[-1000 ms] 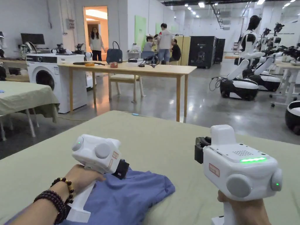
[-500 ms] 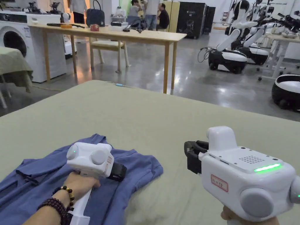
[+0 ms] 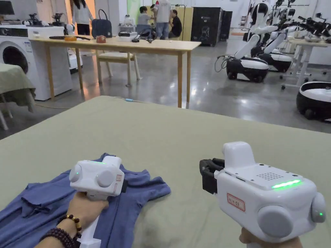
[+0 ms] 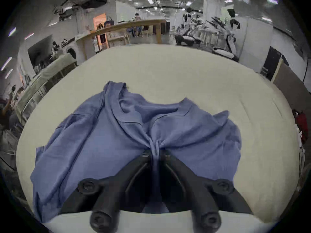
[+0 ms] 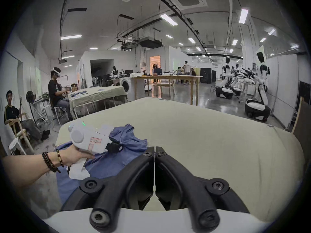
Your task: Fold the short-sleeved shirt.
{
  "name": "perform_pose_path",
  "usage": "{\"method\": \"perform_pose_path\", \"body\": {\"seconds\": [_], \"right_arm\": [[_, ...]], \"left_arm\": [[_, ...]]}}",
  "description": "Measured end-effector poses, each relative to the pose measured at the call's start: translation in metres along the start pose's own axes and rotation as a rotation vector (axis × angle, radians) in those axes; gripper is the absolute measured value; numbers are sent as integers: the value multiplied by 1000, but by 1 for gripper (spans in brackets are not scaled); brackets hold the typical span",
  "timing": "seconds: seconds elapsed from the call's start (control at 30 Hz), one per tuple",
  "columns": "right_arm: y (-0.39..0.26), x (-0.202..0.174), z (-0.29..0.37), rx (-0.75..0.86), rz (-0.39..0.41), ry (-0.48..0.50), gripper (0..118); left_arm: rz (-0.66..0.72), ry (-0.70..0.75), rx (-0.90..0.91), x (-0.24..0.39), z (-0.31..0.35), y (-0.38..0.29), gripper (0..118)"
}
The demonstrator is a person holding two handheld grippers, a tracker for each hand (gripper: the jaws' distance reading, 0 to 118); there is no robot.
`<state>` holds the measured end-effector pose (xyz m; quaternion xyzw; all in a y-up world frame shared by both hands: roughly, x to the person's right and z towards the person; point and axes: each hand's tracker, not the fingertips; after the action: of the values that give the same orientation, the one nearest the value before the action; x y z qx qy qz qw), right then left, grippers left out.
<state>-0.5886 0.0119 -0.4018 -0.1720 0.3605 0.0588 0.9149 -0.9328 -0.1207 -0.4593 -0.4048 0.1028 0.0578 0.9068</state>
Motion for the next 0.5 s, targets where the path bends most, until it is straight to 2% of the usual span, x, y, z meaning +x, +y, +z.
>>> {"method": "perform_pose_path", "body": {"seconds": [0.13, 0.23, 0.33, 0.5], "right_arm": [[3, 13, 20, 36, -35, -6, 2], [6, 25, 37, 53, -54, -29, 2], [10, 41, 67, 87, -75, -63, 2], [11, 80, 153, 180, -99, -179, 2]], "left_arm": [[40, -132, 174, 8, 34, 11, 4], [-1, -223, 233, 37, 64, 30, 4], [-170, -312, 306, 100, 95, 52, 4], [-312, -597, 390, 249, 151, 69, 4]]}}
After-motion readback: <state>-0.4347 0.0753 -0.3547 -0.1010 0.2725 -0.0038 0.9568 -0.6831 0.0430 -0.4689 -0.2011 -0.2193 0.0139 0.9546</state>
